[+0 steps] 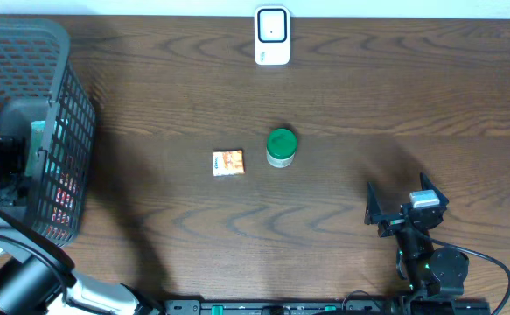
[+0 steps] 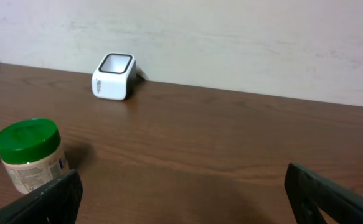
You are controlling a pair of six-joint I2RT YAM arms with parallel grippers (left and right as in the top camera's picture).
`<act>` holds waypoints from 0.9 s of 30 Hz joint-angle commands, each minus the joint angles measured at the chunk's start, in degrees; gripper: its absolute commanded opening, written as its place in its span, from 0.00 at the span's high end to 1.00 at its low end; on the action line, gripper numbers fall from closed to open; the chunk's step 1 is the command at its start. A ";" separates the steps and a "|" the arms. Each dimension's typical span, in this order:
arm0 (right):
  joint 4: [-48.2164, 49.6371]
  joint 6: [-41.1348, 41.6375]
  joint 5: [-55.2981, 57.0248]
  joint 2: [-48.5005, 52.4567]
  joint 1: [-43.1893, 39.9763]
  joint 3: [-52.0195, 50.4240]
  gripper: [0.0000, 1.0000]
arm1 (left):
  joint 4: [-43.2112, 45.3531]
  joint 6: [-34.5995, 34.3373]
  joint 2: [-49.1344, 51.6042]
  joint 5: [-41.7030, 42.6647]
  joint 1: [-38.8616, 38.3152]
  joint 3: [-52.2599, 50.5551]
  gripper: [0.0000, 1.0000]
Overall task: Scan the item barcode
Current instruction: 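Reach the left gripper into the basket and grasp the green tissue pack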
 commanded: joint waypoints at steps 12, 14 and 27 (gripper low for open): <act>-0.24 0.68 -0.09 -0.15 0.55 -0.09 0.01 | 2.12 -3.48 10.54 2.54 -4.79 -0.24 0.02; -0.24 0.68 -0.09 -0.15 0.55 -0.09 0.01 | 2.40 -4.24 11.37 2.54 -5.16 -0.24 0.00; -0.24 0.68 -0.09 -0.15 0.55 -0.09 0.01 | 2.21 -4.22 6.84 2.89 -5.38 0.15 0.93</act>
